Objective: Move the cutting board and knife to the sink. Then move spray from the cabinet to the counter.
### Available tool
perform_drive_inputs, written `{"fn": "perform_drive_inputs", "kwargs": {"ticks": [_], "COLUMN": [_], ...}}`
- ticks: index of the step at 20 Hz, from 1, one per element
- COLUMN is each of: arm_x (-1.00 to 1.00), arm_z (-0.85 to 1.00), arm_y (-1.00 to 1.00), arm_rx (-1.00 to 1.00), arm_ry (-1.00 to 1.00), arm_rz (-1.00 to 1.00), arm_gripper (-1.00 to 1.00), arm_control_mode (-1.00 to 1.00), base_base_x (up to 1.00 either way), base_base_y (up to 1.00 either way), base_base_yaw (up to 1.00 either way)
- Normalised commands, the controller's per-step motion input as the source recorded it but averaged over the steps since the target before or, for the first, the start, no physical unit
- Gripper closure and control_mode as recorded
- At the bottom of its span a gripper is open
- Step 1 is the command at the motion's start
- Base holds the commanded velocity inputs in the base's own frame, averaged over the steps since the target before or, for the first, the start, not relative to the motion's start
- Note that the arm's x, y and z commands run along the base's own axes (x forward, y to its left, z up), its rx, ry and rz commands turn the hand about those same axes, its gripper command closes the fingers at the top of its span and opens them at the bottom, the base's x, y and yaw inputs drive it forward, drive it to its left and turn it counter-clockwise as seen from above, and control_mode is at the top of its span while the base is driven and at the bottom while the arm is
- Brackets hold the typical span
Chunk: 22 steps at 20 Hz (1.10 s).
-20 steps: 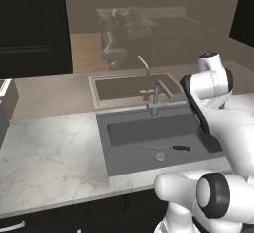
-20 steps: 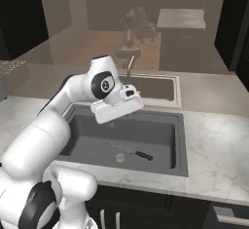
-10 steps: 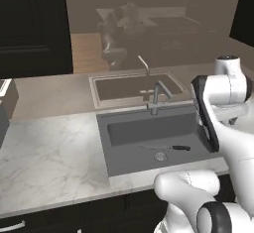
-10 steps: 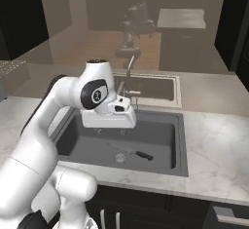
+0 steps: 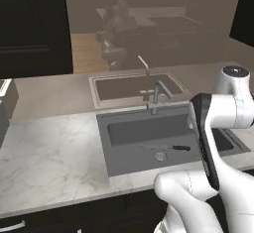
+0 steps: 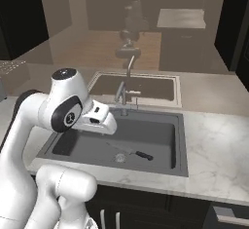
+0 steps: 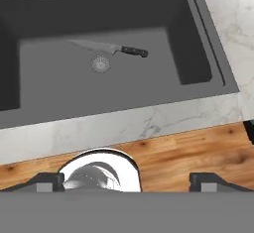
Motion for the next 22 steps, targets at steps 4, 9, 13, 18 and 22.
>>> {"fn": "perform_drive_inputs", "kwargs": {"ticks": [4,9,13,18,22], "arm_x": [-0.10,-0.23,-0.16,0.00,0.00], "arm_z": [0.12,0.43,0.16,0.00,0.00], "arm_y": [0.13,0.18,0.08,0.00,0.00], "arm_rx": [0.00,0.00,0.00,0.00,0.00], "arm_ry": [-0.21,-0.17,-0.04,0.00,0.00], "arm_rz": [-0.06,-0.01,0.00,0.00,0.00], "arm_gripper": [-1.00,-1.00,-1.00,-1.00,-1.00], "arm_control_mode": [-1.00,-1.00,1.00,1.00,1.00], "base_base_x": [0.00,0.00,-0.61,-0.99,-1.00], "base_base_y": [0.00,0.00,0.42,0.93,1.00], "base_base_yaw": [0.00,0.00,0.00,0.10,0.17]}}
